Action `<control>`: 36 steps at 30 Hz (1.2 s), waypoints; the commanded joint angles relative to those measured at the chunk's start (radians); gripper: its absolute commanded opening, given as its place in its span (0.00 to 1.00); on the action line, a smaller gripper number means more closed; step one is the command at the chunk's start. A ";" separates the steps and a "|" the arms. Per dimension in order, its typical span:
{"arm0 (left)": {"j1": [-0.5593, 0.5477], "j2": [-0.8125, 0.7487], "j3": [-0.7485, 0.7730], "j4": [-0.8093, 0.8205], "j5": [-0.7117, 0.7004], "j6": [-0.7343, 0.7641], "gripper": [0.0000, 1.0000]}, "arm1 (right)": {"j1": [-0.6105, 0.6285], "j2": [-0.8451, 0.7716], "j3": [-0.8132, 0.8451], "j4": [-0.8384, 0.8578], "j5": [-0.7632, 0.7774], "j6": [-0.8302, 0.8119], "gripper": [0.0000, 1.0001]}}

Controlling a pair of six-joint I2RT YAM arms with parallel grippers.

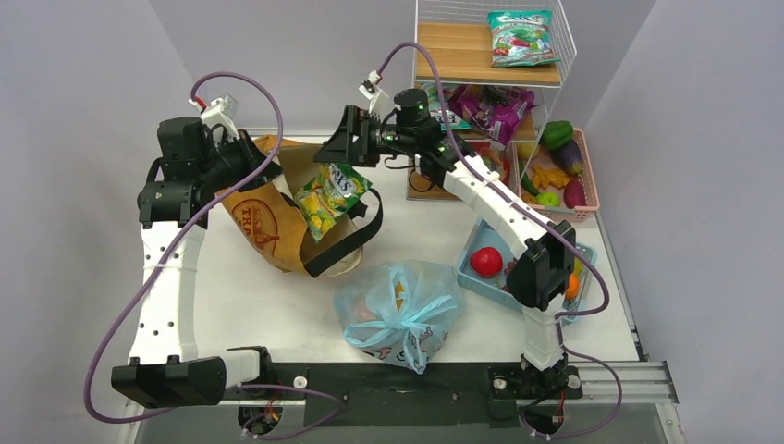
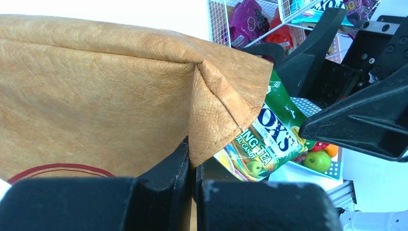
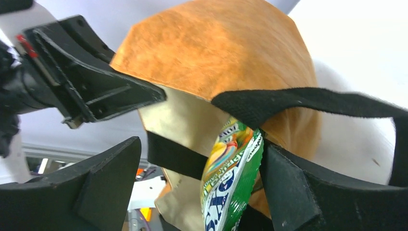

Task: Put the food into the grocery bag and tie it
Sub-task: Place the snack in the grocery bag.

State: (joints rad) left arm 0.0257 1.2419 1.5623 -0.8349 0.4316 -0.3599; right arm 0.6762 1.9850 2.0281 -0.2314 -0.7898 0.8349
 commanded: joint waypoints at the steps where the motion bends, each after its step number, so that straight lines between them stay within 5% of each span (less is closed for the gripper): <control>1: 0.023 -0.001 0.039 0.023 0.025 0.001 0.00 | 0.003 -0.111 0.026 -0.191 0.101 -0.174 0.86; 13: 0.034 -0.015 0.000 0.049 0.045 -0.014 0.00 | 0.045 -0.184 0.104 -0.397 0.312 -0.313 0.87; 20: 0.036 -0.013 0.008 0.049 0.057 -0.019 0.00 | 0.064 -0.293 -0.086 -0.514 0.525 -0.409 0.87; 27: 0.036 -0.015 0.004 0.055 0.066 -0.029 0.00 | 0.087 -0.372 -0.369 -0.506 0.393 -0.494 0.87; 36: 0.036 -0.042 -0.004 0.115 0.118 -0.073 0.00 | 0.142 -0.341 -0.382 -0.299 0.364 -0.504 0.90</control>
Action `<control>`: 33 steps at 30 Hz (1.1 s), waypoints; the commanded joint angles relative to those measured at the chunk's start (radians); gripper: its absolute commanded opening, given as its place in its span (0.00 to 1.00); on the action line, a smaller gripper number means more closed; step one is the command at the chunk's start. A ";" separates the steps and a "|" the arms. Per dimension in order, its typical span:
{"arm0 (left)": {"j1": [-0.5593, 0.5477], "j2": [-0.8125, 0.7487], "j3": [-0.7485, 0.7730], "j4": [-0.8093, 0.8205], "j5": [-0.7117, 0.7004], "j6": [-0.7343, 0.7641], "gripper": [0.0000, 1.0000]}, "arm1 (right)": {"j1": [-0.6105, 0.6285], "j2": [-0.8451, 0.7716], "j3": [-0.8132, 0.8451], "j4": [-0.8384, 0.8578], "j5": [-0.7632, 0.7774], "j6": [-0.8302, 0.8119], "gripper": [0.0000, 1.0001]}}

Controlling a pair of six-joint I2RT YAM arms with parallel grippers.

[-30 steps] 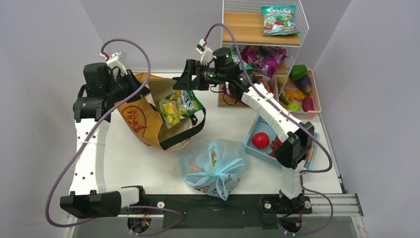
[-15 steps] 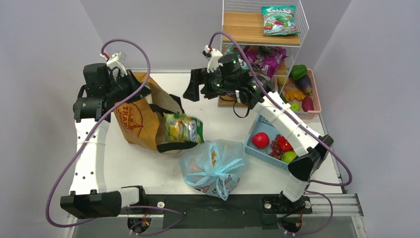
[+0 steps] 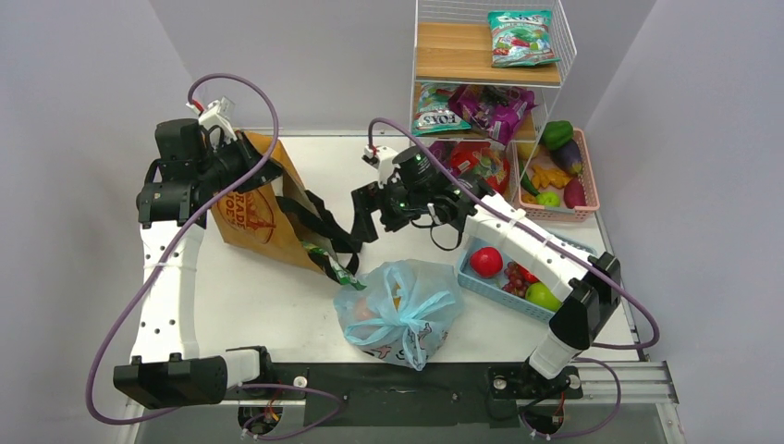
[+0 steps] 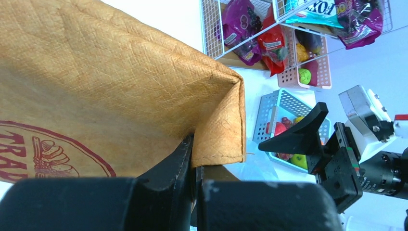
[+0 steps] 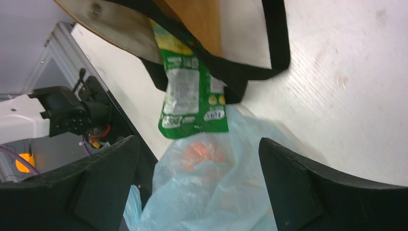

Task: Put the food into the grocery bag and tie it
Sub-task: Place the snack in the grocery bag.

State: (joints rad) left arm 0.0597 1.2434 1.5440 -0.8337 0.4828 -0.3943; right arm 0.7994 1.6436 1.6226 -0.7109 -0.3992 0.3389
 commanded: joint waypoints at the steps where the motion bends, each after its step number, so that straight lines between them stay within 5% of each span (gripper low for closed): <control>1: 0.002 -0.044 0.010 0.115 0.076 -0.040 0.00 | 0.022 0.017 0.024 0.228 -0.029 0.007 0.91; 9: 0.002 -0.085 -0.050 0.152 0.134 -0.041 0.00 | 0.041 0.112 0.085 0.419 -0.034 0.108 0.91; 22: 0.002 -0.135 -0.120 0.246 0.208 -0.084 0.00 | 0.117 0.257 0.285 0.446 0.034 0.137 0.85; 25: 0.002 -0.143 -0.115 0.250 0.219 -0.087 0.00 | 0.124 0.262 0.283 0.441 0.087 0.117 0.71; 29: 0.003 -0.158 -0.102 0.259 0.243 -0.085 0.00 | 0.123 0.259 0.254 0.426 0.154 0.089 0.36; 32: 0.003 -0.174 -0.087 0.248 0.232 -0.069 0.00 | 0.123 0.250 0.276 0.356 0.173 0.052 0.01; 33: 0.002 -0.178 -0.072 0.233 0.208 -0.063 0.00 | 0.124 0.231 0.297 0.342 0.188 0.048 0.00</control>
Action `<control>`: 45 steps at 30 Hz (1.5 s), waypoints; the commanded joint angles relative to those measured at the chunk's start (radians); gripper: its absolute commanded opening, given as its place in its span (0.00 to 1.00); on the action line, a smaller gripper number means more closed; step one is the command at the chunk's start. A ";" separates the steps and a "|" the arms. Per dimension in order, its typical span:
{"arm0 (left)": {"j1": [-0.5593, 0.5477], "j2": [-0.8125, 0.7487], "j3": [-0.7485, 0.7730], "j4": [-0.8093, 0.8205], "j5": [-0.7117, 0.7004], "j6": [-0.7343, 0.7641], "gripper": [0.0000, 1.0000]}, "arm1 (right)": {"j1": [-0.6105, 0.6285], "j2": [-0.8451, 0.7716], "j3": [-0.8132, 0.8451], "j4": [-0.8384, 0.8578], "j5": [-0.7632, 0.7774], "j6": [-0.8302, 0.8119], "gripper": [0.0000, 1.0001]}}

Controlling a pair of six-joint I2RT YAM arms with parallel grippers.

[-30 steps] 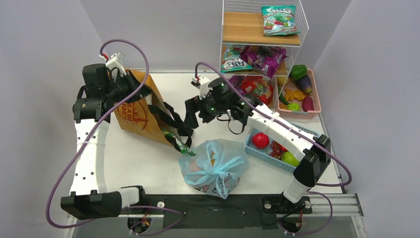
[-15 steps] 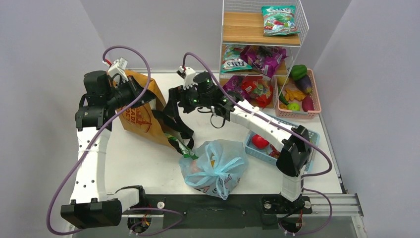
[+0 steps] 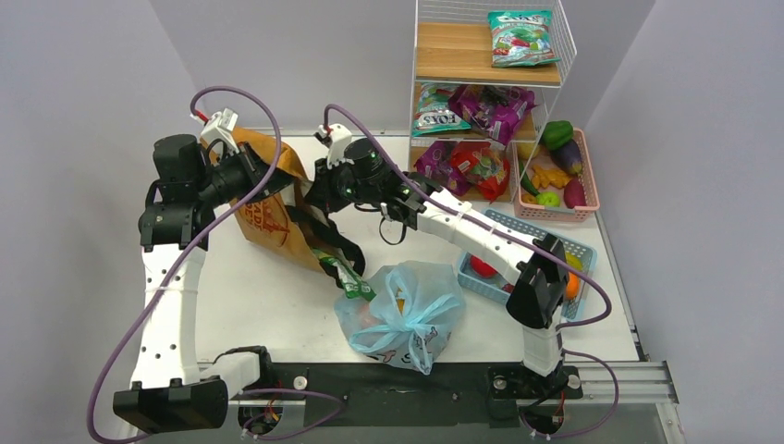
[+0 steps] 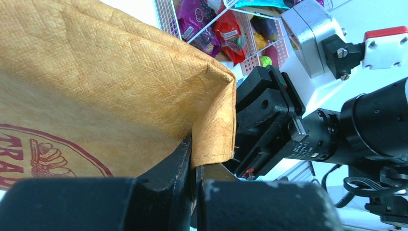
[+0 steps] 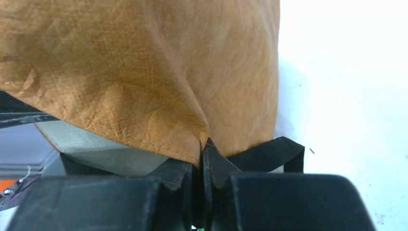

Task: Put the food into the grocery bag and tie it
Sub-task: Place the snack in the grocery bag, then adjust the grocery bag at the center of the board.

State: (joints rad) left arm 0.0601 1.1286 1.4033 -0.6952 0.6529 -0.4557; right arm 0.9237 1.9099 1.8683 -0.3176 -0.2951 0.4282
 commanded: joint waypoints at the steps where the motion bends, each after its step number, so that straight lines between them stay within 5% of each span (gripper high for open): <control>1: 0.002 -0.064 0.082 0.037 -0.036 0.011 0.04 | 0.002 -0.046 0.082 -0.085 0.119 -0.046 0.00; 2: 0.001 -0.063 0.119 0.003 -0.071 0.018 0.10 | 0.005 -0.072 0.102 -0.105 0.144 -0.047 0.00; 3: 0.000 -0.063 0.136 -0.053 -0.114 0.028 0.30 | 0.011 -0.084 0.147 -0.142 0.199 -0.053 0.00; 6: -0.014 -0.125 0.154 -0.081 -0.211 0.010 0.62 | 0.035 -0.136 0.242 -0.228 0.338 -0.069 0.00; 8: -0.018 -0.162 0.157 -0.116 -0.277 -0.006 0.67 | 0.055 -0.147 0.290 -0.259 0.498 -0.076 0.00; 14: -0.029 -0.208 0.176 -0.267 -0.330 -0.033 0.71 | 0.093 -0.070 0.454 -0.364 0.724 -0.059 0.00; 17: -0.035 -0.282 0.068 -0.252 -0.290 -0.056 0.71 | 0.105 -0.032 0.507 -0.382 0.753 -0.052 0.00; 22: -0.045 -0.443 -0.186 -0.145 -0.170 -0.105 0.71 | 0.144 -0.010 0.552 -0.381 0.849 -0.080 0.00; 28: -0.047 -0.498 -0.312 -0.063 -0.082 -0.122 0.72 | 0.191 0.022 0.596 -0.348 0.917 -0.134 0.00; 34: -0.103 -0.536 -0.492 0.206 -0.013 -0.294 0.74 | 0.202 0.049 0.628 -0.321 0.954 -0.184 0.00; 45: -0.586 -0.428 -0.628 0.424 -0.518 -0.412 0.65 | 0.201 0.058 0.618 -0.299 0.924 -0.168 0.00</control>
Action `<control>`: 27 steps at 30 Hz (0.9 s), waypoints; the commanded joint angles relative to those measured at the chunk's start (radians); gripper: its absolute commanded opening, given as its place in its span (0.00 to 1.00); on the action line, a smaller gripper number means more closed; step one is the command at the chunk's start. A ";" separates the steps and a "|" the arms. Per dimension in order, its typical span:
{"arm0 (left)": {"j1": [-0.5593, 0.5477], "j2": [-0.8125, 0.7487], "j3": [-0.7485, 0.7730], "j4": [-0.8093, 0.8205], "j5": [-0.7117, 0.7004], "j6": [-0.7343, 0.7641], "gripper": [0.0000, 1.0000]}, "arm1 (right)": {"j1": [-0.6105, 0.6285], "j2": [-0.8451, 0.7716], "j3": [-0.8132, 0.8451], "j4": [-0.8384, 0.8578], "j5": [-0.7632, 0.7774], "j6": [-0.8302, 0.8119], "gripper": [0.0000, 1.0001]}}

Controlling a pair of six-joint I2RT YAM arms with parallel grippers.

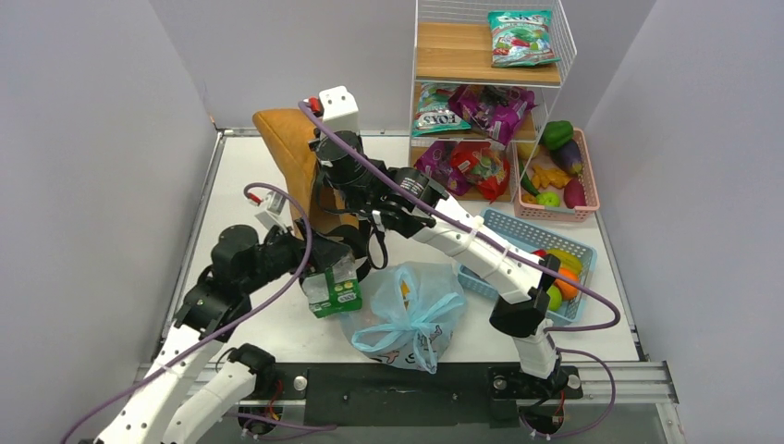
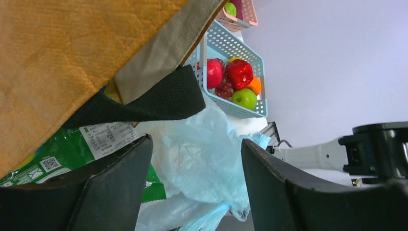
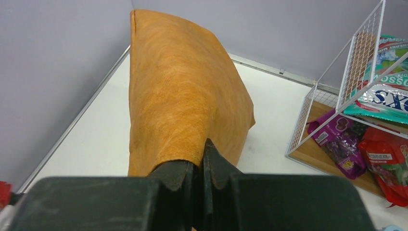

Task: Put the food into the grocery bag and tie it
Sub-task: Adjust the grocery bag at the center of the board.

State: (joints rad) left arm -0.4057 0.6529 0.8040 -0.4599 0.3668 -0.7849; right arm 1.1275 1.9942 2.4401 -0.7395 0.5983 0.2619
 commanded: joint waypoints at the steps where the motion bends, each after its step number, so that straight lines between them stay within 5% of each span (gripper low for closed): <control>1: -0.140 0.056 -0.036 0.212 -0.277 -0.095 0.63 | -0.003 -0.033 0.041 0.122 0.028 0.002 0.00; 10: -0.276 0.141 -0.028 0.312 -0.545 -0.148 0.63 | -0.005 -0.081 -0.034 0.122 0.024 0.022 0.00; 17: -0.276 0.130 -0.045 0.373 -0.568 -0.151 0.63 | -0.014 -0.093 -0.065 0.120 0.011 0.039 0.00; 23: -0.276 0.168 -0.048 0.339 -0.574 -0.171 0.35 | -0.020 -0.096 -0.072 0.119 0.000 0.048 0.00; 27: -0.277 0.144 -0.038 0.304 -0.579 -0.172 0.06 | -0.031 -0.105 -0.094 0.119 -0.003 0.050 0.00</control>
State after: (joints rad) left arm -0.6754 0.8257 0.7448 -0.1780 -0.1928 -0.9535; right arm 1.1084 1.9873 2.3482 -0.7250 0.5869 0.2970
